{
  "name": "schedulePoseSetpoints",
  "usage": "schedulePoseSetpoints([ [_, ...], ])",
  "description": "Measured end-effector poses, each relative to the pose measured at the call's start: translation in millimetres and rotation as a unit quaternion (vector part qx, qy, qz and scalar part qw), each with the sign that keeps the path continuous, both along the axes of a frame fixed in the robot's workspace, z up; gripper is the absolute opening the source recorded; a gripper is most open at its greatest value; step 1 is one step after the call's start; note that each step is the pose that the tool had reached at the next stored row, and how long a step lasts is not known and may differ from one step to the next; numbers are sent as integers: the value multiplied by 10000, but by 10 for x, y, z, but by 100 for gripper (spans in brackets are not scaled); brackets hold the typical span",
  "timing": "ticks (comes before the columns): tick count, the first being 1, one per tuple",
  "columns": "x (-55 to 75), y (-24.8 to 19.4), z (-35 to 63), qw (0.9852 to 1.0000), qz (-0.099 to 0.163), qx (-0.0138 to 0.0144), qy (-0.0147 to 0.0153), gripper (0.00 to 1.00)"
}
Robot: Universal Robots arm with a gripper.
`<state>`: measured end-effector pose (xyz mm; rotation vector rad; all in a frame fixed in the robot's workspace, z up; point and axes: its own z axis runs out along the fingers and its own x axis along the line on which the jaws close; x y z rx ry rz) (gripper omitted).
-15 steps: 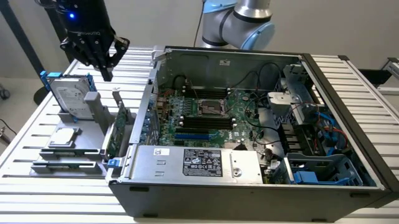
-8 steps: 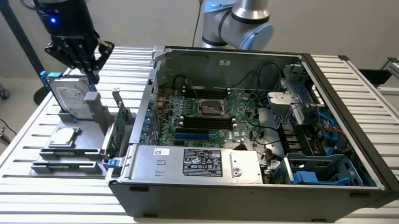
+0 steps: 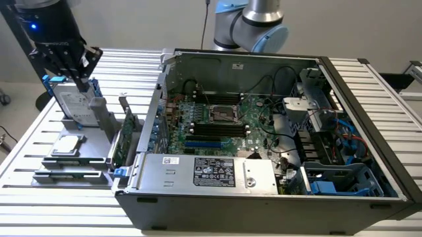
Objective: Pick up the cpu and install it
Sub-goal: 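Reach for the cpu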
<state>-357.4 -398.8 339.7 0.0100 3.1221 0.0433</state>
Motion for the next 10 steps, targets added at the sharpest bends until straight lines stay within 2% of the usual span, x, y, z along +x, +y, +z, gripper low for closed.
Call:
schedulePoseSetpoints([
  [10, -454, 0, -110, 10000, 0, -30, 0, 11],
])
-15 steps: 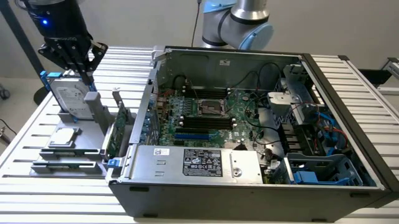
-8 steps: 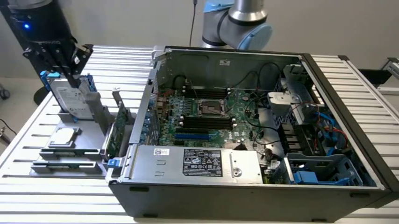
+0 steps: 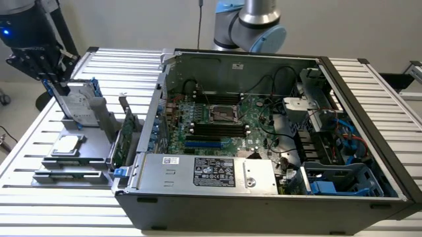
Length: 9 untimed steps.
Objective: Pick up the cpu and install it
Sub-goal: 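Reach for the cpu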
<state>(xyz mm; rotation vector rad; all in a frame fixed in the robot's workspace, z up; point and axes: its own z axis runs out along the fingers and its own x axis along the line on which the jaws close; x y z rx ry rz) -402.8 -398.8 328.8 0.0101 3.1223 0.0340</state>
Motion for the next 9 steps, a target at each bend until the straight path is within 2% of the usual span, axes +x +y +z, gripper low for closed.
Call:
schedulePoseSetpoints([
  [6, -273, 0, -48, 10000, 0, -29, 8, 11],
  [9, -312, -1, -50, 10000, 2, -33, 16, 11],
])
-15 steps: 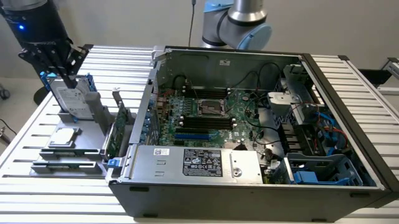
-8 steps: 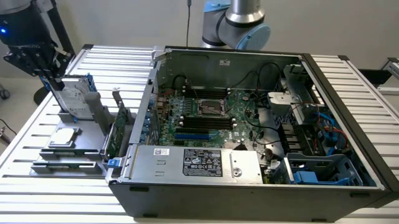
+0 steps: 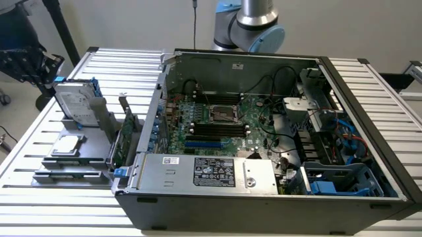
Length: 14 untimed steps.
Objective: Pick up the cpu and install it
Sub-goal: 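Reach for the cpu, then pick up the cpu and move it towards the insertion slot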
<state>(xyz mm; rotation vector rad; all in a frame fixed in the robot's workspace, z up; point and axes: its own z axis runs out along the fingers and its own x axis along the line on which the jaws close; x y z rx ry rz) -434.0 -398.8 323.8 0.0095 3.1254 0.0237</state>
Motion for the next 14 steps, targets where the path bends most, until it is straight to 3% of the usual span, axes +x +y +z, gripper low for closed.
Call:
schedulePoseSetpoints([
  [14, -1, -20, -3, 10000, 0, 0, 1, 11],
])
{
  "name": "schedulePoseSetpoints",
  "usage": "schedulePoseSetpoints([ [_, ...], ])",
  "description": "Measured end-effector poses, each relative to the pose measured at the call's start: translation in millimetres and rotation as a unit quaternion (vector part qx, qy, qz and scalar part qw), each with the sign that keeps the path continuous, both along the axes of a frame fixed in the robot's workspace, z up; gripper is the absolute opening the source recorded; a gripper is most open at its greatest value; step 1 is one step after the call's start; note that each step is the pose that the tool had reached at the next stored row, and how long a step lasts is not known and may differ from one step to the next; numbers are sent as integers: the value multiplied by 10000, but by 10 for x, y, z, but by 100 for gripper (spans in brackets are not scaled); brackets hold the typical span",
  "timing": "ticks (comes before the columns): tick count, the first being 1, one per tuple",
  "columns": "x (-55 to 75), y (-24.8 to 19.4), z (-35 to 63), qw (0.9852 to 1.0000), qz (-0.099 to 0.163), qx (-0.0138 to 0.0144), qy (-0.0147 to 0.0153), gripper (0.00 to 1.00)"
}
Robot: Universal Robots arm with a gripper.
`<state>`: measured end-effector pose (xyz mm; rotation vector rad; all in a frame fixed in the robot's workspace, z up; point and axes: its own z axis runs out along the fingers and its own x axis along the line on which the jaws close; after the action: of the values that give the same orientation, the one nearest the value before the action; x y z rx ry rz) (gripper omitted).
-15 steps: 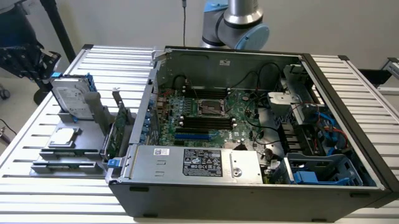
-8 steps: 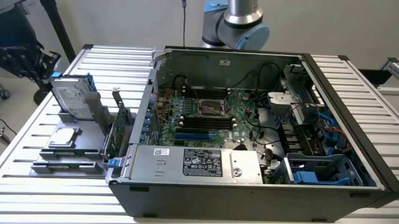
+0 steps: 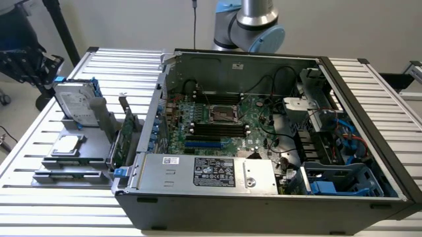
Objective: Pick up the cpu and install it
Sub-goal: 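Pick up the cpu and move it towards the insertion slot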
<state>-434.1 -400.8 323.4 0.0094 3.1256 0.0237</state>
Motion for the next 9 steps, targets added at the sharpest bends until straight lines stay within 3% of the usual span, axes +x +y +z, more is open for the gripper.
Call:
schedulePoseSetpoints([
  [5, 1, -56, -18, 10000, 0, 0, 0, 11],
  [9, 8, -111, -73, 10000, -1, 1, -1, 30],
])
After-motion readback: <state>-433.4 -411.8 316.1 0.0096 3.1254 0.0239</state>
